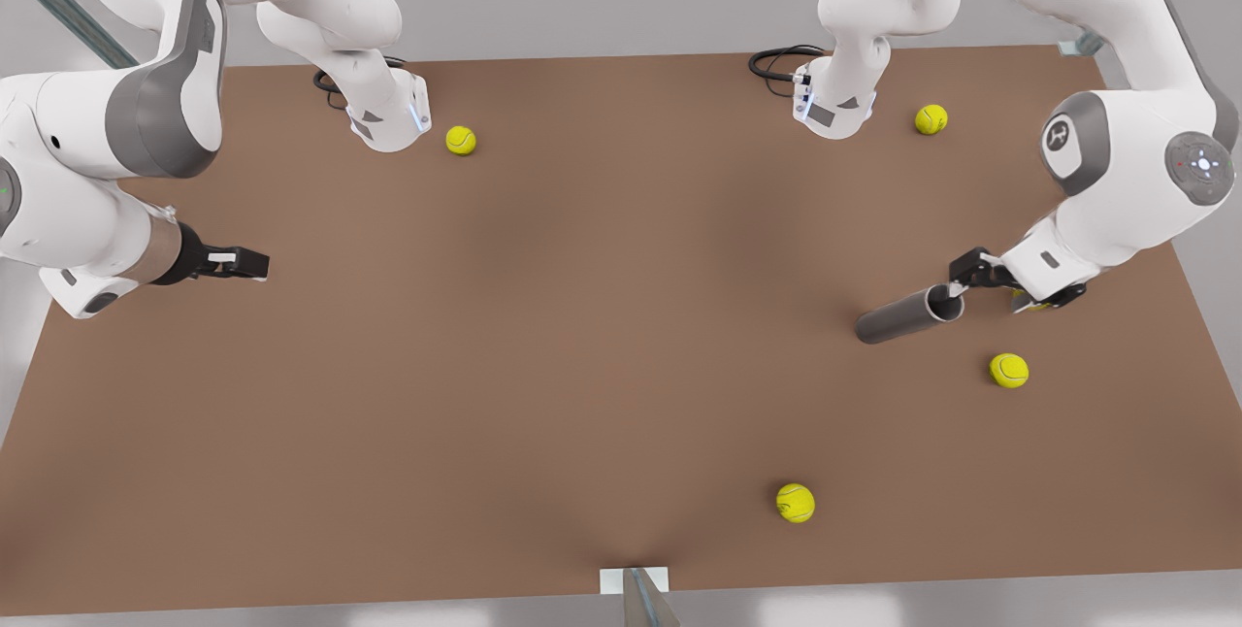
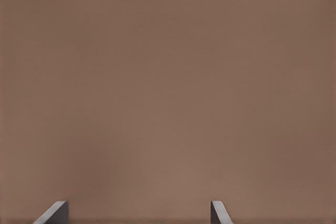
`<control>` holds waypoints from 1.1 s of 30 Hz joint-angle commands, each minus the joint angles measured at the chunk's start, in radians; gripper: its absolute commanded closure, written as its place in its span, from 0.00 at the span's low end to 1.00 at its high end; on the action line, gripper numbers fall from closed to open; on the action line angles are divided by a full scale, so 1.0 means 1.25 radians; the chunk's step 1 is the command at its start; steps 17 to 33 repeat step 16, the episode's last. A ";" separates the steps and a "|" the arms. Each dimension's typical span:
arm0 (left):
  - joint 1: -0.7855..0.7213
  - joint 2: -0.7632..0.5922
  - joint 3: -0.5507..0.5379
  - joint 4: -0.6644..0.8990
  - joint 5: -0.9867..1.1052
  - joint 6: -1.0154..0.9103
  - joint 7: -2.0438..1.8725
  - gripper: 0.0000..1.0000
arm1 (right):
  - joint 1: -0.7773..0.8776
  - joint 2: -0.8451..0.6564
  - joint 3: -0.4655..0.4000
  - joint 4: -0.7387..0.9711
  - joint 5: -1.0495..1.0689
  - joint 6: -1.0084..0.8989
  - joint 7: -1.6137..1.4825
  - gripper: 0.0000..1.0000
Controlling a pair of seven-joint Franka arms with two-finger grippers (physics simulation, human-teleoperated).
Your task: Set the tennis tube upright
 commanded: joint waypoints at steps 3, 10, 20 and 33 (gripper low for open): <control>-0.007 -0.047 -0.003 0.045 0.043 -0.253 -0.175 0.00 | -0.002 -0.001 0.000 0.000 0.000 -0.002 -0.001 0.00; -0.024 -0.077 -0.003 -0.046 0.073 -0.184 -0.200 0.00 | 0.000 -0.001 0.001 0.000 0.001 -0.002 0.002 0.00; -0.023 -0.077 -0.003 -0.045 0.073 -0.186 -0.200 0.00 | -0.001 -0.001 0.000 0.000 0.003 0.000 0.002 0.00; -0.023 -0.077 -0.003 -0.045 0.073 -0.186 -0.200 0.00 | -0.001 -0.001 0.000 0.000 0.003 0.000 0.002 0.00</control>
